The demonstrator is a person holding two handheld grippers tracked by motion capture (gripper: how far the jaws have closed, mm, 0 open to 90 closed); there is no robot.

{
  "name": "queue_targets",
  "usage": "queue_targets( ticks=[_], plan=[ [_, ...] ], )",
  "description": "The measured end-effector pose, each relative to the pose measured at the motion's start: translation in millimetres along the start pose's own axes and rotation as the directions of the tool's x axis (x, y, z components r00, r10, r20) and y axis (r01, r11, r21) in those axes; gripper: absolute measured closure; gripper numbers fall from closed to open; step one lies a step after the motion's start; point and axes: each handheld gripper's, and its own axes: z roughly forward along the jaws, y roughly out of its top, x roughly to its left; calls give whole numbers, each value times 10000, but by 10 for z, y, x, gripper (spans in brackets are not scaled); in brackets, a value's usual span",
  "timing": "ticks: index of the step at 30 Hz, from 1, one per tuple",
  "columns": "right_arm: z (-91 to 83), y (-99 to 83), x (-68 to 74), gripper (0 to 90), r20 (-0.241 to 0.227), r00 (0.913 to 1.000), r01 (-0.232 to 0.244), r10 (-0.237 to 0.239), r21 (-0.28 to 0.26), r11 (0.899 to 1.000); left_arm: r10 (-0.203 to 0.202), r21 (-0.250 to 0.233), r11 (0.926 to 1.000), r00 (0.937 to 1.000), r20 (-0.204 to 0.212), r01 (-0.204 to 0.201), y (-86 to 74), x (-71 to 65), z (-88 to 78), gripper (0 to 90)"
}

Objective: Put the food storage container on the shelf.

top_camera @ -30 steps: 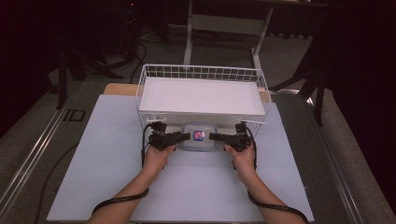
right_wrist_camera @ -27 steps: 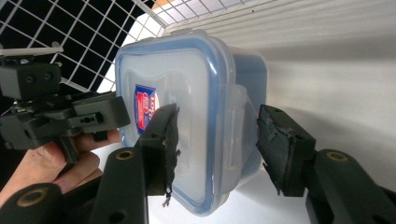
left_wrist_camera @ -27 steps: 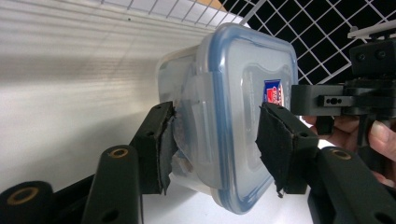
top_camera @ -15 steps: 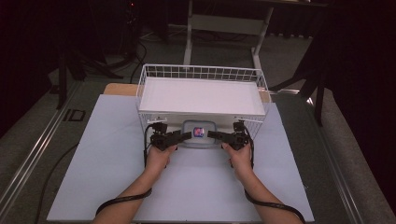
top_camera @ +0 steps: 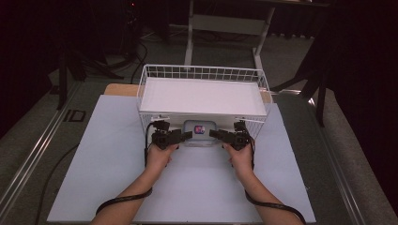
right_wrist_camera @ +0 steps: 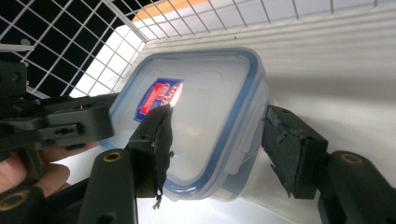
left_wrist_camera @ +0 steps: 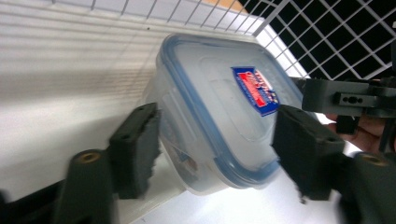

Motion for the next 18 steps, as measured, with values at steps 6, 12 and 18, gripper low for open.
queue_targets(
  ticks=[6, 12, 18],
  plan=[
    [-125, -27, 59, 425, 112, 9999, 47, -47, -38, 10000, 1370, -157, 9903, 9897, -414, -1378, -39, -98, -143, 160],
    [-170, -106, 76, 424, 129, 9975, 701, -698, -176, 9974, 2200, 81, 9755, 9743, -477, -2199, -108, -199, -291, 158],
    [-243, -179, 199, 425, 234, 9884, 1501, -1500, -28, 9887, 2660, 331, 9637, 9635, -306, -2650, -228, -289, -428, 150]
  ],
)
